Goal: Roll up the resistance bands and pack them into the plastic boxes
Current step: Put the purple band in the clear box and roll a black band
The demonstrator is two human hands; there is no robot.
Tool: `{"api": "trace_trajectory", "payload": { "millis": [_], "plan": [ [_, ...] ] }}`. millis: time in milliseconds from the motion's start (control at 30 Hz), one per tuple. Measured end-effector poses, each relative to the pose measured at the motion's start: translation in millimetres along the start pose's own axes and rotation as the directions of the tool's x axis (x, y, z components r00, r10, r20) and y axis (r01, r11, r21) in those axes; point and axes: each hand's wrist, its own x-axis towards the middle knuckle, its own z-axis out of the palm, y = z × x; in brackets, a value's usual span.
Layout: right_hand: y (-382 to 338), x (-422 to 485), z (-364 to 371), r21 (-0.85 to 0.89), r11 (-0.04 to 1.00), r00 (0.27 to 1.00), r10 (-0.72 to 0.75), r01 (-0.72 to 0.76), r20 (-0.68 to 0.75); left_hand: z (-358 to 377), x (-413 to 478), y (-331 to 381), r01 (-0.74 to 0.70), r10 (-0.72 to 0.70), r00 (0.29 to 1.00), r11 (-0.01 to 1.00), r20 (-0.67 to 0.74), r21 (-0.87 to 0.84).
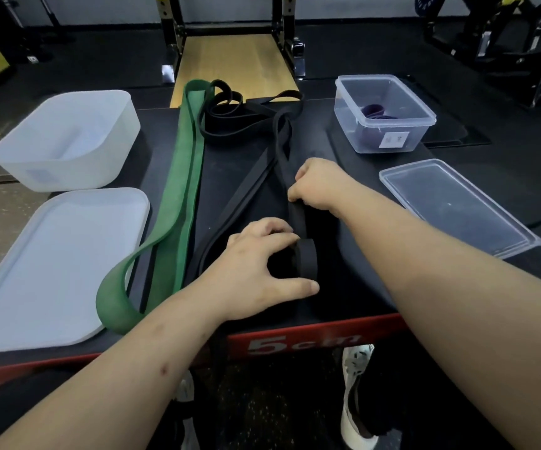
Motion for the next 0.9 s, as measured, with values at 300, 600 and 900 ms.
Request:
{"api": "trace_trajectory", "payload": {
  "millis": [300,600,900],
  "plan": [
    [1.4,19.2,2.0,0.164,0.986,0.999,0.032,-0.030,-0.011,0.0,-2.1,2.1,-0.025,0.025,1.000,0.999,-0.006,0.025],
    [1.0,52.8,1.4,0.104,0.989,0.980,0.118,-0.103,-0.160,-2.0,-1.4,3.9,-0.046,0.046,0.999,0.999,0.000,-0.001],
    [-4.2,77.7,-6.5,0.125,0.977,0.978,0.185,-0.173,-0.095,-0.6,-1.7,0.7,-0.042,0.042,0.999,0.998,-0.003,-0.040]
  ]
}}
